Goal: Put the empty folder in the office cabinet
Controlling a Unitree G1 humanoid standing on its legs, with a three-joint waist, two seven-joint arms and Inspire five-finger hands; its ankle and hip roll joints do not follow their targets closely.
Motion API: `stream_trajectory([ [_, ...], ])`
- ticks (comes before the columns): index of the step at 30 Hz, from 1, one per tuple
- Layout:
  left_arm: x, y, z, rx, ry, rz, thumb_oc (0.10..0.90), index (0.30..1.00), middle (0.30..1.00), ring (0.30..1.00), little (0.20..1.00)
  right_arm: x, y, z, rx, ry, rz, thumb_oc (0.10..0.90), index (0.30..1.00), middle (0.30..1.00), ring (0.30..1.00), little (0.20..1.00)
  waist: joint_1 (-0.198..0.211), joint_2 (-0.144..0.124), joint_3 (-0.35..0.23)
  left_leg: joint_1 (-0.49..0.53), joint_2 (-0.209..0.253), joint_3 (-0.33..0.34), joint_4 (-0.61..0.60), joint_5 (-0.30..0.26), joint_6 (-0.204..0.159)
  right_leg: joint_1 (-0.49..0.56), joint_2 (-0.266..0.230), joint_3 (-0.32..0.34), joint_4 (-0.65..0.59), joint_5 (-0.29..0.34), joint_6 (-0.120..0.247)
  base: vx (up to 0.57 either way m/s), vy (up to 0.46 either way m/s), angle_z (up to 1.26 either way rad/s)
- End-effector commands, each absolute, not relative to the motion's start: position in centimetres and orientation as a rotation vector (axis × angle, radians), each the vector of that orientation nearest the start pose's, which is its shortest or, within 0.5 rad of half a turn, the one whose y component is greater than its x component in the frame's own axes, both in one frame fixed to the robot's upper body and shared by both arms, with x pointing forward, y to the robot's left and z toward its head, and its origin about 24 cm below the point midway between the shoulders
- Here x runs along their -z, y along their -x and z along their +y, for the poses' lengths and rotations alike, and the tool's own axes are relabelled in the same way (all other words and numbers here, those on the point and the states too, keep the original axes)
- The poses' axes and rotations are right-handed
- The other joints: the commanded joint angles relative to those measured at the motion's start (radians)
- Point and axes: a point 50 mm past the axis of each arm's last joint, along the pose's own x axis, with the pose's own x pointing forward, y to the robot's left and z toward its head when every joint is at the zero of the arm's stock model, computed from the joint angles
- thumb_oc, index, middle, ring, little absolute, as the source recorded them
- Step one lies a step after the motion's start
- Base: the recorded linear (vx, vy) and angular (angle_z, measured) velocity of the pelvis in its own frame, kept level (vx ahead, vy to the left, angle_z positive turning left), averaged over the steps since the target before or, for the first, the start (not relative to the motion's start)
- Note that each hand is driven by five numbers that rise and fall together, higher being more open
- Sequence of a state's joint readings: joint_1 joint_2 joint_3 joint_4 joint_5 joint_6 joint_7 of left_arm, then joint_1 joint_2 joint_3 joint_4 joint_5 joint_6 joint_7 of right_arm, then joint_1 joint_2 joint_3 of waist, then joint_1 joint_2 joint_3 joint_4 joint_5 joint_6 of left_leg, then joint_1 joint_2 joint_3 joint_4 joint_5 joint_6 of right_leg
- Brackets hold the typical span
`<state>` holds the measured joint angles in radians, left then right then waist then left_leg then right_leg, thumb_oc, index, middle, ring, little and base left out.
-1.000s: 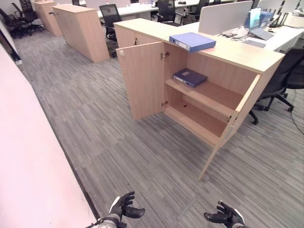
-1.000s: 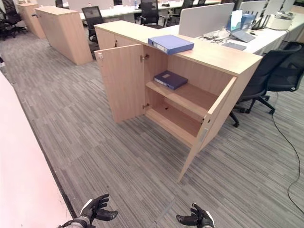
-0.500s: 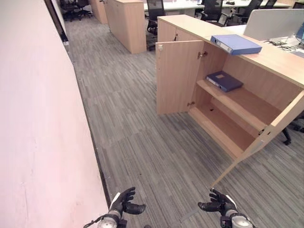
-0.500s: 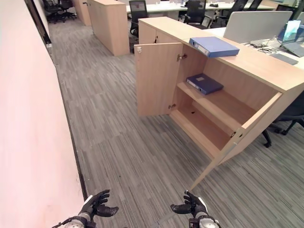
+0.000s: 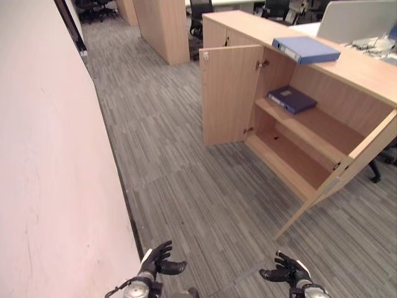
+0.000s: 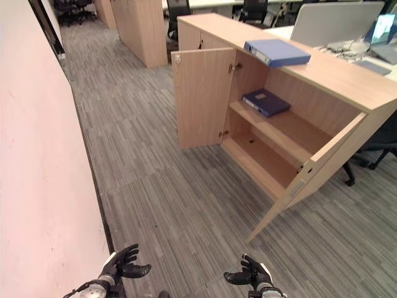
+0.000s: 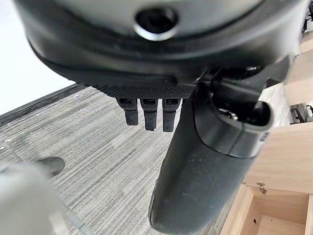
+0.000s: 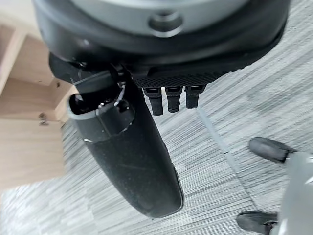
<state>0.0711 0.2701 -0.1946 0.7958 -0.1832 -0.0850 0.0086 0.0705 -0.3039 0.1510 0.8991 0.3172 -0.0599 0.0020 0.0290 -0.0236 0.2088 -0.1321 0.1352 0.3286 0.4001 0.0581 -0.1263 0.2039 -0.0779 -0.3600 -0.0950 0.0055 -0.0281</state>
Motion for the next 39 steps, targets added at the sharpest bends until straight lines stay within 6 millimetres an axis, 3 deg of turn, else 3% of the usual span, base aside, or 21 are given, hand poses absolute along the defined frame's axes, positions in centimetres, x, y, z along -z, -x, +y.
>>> stream_trajectory([
  [1, 9.3, -19.6, 20.5, 0.041, -0.166, 0.594, 0.8, 0.9, 0.9, 0.9, 0.9, 10.5, -16.4, -26.3, 0.182, 0.104, 0.743, 0.8, 0.9, 0.9, 0.9, 0.9, 0.001, 0.021, -0.01, 0.011, 0.155, -0.013, -0.143, 0.093, -0.042, 0.073, -0.01, 0.056, 0.024, -0.147, 0.098, 0.24, 0.124, -0.09],
  [4, 9.2, -20.1, 20.2, 0.042, -0.17, 0.586, 0.8, 0.9, 0.9, 0.9, 0.9, 10.2, -16.8, -26.6, 0.196, 0.105, 0.728, 0.8, 0.9, 0.9, 0.9, 0.9, 0.017, 0.037, 0.005, -0.038, 0.187, -0.042, -0.342, 0.148, -0.051, 0.088, -0.029, 0.075, 0.063, -0.191, 0.123, 0.29, 0.153, -0.1],
  [7, 9.5, -19.8, 20.6, 0.018, -0.17, 0.602, 0.8, 0.9, 0.9, 0.9, 0.9, 10.3, -16.9, -26.7, 0.204, 0.104, 0.732, 0.8, 0.9, 0.9, 0.9, 0.9, 0.023, 0.041, 0.004, -0.069, 0.215, -0.035, -0.447, 0.168, -0.06, 0.117, -0.046, 0.11, 0.09, -0.229, 0.144, 0.31, 0.11, -0.16],
  [11, 9.9, -18.9, 21.1, -0.006, -0.161, 0.627, 0.8, 0.9, 0.9, 0.9, 0.9, 10.3, -16.8, -26.9, 0.198, 0.114, 0.74, 0.8, 0.9, 0.9, 0.9, 0.9, 0.045, 0.052, -0.013, -0.117, 0.273, -0.042, -0.463, 0.2, -0.085, 0.172, -0.069, 0.181, 0.107, -0.289, 0.164, 0.58, 0.185, -0.43],
  [12, 10.4, -18.2, 21.5, -0.01, -0.167, 0.661, 0.8, 0.9, 0.9, 0.9, 0.9, 10.8, -16.2, -26.8, 0.177, 0.131, 0.777, 0.8, 0.9, 0.9, 0.9, 0.9, 0.052, 0.063, -0.041, -0.114, 0.284, -0.025, -0.456, 0.223, -0.092, 0.207, -0.086, 0.202, 0.112, -0.314, 0.186, 0.51, 0.174, -0.61],
  [16, 10.6, -17.7, 21.8, -0.003, -0.184, 0.682, 0.8, 0.9, 0.9, 0.9, 0.9, 11.3, -15.9, -26.1, 0.165, 0.11, 0.8, 0.8, 0.9, 0.9, 0.9, 0.9, 0.063, 0.049, -0.071, -0.111, 0.263, -0.008, -0.404, 0.265, -0.09, 0.218, -0.134, 0.222, 0.144, -0.316, 0.207, 0.5, 0.204, -0.53],
  [18, 10.2, -18.4, 21.6, 0.023, -0.197, 0.657, 0.8, 0.9, 0.9, 0.9, 0.9, 11.6, -16.0, -25.1, 0.138, 0.09, 0.801, 0.8, 0.9, 0.9, 0.9, 0.9, 0.062, 0.021, -0.085, -0.111, 0.22, 0.026, -0.362, 0.242, -0.065, 0.191, -0.177, 0.222, 0.185, -0.228, 0.24, 0.44, 0.213, -0.28],
  [19, 10.2, -18.4, 21.6, 0.023, -0.198, 0.657, 0.8, 0.9, 0.9, 0.9, 0.9, 11.6, -16.0, -25.1, 0.137, 0.089, 0.801, 0.8, 0.9, 0.9, 0.9, 0.9, 0.065, 0.017, -0.088, -0.113, 0.216, 0.03, -0.36, 0.24, -0.063, 0.188, -0.182, 0.224, 0.184, -0.227, 0.243, 0.23, 0.139, -0.03],
  [20, 9.9, -18.8, 21.5, 0.044, -0.21, 0.64, 0.8, 0.9, 0.9, 0.9, 0.9, 11.7, -16.1, -24.8, 0.12, 0.094, 0.805, 0.8, 0.9, 0.9, 0.9, 0.9, 0.058, -0.001, -0.09, -0.106, 0.188, 0.048, -0.357, 0.222, -0.046, 0.176, -0.199, 0.22, 0.214, -0.176, 0.254, 0.27, 0.222, 0.11],
  [21, 9.2, -19.6, 21.5, 0.064, -0.228, 0.603, 0.8, 0.9, 0.9, 0.9, 0.9, 11.4, -16.7, -24.4, 0.088, 0.122, 0.788, 0.8, 0.9, 0.9, 0.9, 0.9, 0.064, -0.014, -0.097, -0.1, 0.15, 0.084, -0.36, 0.181, -0.009, 0.111, -0.222, 0.231, 0.301, -0.076, 0.271, 0.27, 0.215, 0.15],
  [22, 9.2, -19.6, 21.5, 0.064, -0.228, 0.603, 0.8, 0.9, 0.9, 0.9, 0.9, 11.4, -16.7, -24.4, 0.088, 0.122, 0.788, 0.8, 0.9, 0.9, 0.9, 0.9, 0.065, -0.013, -0.099, -0.101, 0.151, 0.085, -0.36, 0.181, -0.009, 0.109, -0.222, 0.233, 0.3, -0.075, 0.271, 0.24, 0.219, 0.04],
  [25, 8.3, -21.1, 21.5, 0.069, -0.244, 0.565, 0.8, 0.9, 0.9, 0.9, 0.9, 10.9, -18.2, -23.8, 0.062, 0.133, 0.753, 0.8, 0.9, 0.9, 0.9, 0.9, 0.059, -0.021, -0.082, -0.063, 0.09, 0.125, -0.378, 0.116, 0.038, 0.007, -0.252, 0.192, 0.478, 0.081, 0.288, 0.21, 0.224, -0.1],
  [26, 8.0, -21.5, 21.4, 0.076, -0.25, 0.547, 0.8, 0.9, 0.9, 0.9, 0.9, 10.8, -18.6, -23.4, 0.055, 0.123, 0.738, 0.8, 0.9, 0.9, 0.9, 0.9, 0.046, -0.008, -0.068, -0.022, 0.065, 0.144, -0.394, 0.086, 0.066, -0.053, -0.264, 0.147, 0.584, 0.152, 0.29, 0.27, 0.294, -0.09],
  [27, 7.9, -21.6, 21.3, 0.08, -0.261, 0.547, 0.8, 0.9, 0.9, 0.9, 0.9, 10.7, -18.6, -23.3, 0.053, 0.125, 0.735, 0.8, 0.9, 0.9, 0.9, 0.9, 0.042, 0.001, -0.064, -0.004, 0.055, 0.154, -0.402, 0.07, 0.077, -0.072, -0.258, 0.131, 0.618, 0.168, 0.29, 0.21, 0.225, -0.1],
  [29, 7.9, -21.7, 21.2, 0.084, -0.258, 0.544, 0.8, 0.9, 0.9, 0.9, 0.9, 10.7, -18.7, -23.2, 0.048, 0.123, 0.729, 0.8, 0.9, 0.9, 0.9, 0.9, 0.031, 0.009, -0.057, 0.026, 0.037, 0.15, -0.416, 0.053, 0.085, -0.108, -0.239, 0.13, 0.644, 0.157, 0.288, 0.2, 0.141, 0.2],
  [31, 7.8, -21.9, 21.0, 0.082, -0.247, 0.536, 0.8, 0.9, 0.9, 0.9, 0.9, 10.8, -18.4, -23.3, 0.053, 0.121, 0.739, 0.8, 0.9, 0.9, 0.9, 0.9, -0.007, 0.021, -0.039, 0.099, -0.003, 0.135, -0.455, 0.025, 0.082, -0.184, -0.185, 0.118, 0.585, 0.036, 0.272, 0.42, 0.144, 0.28],
  [32, 7.8, -21.9, 21.1, 0.078, -0.246, 0.536, 0.8, 0.9, 0.9, 0.9, 0.9, 10.9, -18.3, -23.4, 0.061, 0.121, 0.74, 0.8, 0.9, 0.9, 0.9, 0.9, -0.015, 0.03, -0.033, 0.128, -0.004, 0.133, -0.463, 0.007, 0.077, -0.206, -0.187, 0.079, 0.531, -0.028, 0.25, 0.31, 0.053, 0.19],
  [33, 7.8, -21.9, 21.1, 0.078, -0.246, 0.536, 0.8, 0.9, 0.9, 0.9, 0.9, 10.8, -18.3, -23.4, 0.061, 0.122, 0.739, 0.8, 0.9, 0.9, 0.9, 0.9, -0.015, 0.034, -0.033, 0.126, 0.001, 0.132, -0.463, 0.01, 0.075, -0.205, -0.181, 0.076, 0.525, -0.024, 0.247, 0.22, 0.001, 0.34],
  [34, 7.9, -21.7, 21.1, 0.077, -0.248, 0.543, 0.8, 0.9, 0.9, 0.9, 0.9, 10.9, -18.3, -23.4, 0.064, 0.119, 0.741, 0.8, 0.9, 0.9, 0.9, 0.9, -0.024, 0.036, -0.024, 0.155, -0.005, 0.122, -0.465, -0.012, 0.071, -0.232, -0.183, 0.041, 0.481, -0.071, 0.224, 0.18, -0.03, 0.36],
  [37, 8.6, -21.0, 21.1, 0.077, -0.241, 0.574, 0.8, 0.9, 0.9, 0.9, 0.9, 10.9, -18.4, -23.8, 0.085, 0.111, 0.748, 0.8, 0.9, 0.9, 0.9, 0.9, -0.055, 0.026, -0.002, 0.25, -0.04, 0.097, -0.468, -0.076, 0.064, -0.305, -0.141, 0.056, 0.279, -0.025, 0.212, 0.39, -0.079, 0.04],
  [39, 8.6, -20.8, 21.1, 0.073, -0.239, 0.574, 0.8, 0.9, 0.9, 0.9, 0.9, 10.9, -18.3, -24.0, 0.091, 0.108, 0.75, 0.8, 0.9, 0.9, 0.9, 0.9, -0.06, 0.026, 0.005, 0.271, -0.049, 0.079, -0.467, -0.092, 0.064, -0.308, -0.129, 0.067, 0.23, -0.008, 0.213, 0.26, -0.067, 0.08],
])
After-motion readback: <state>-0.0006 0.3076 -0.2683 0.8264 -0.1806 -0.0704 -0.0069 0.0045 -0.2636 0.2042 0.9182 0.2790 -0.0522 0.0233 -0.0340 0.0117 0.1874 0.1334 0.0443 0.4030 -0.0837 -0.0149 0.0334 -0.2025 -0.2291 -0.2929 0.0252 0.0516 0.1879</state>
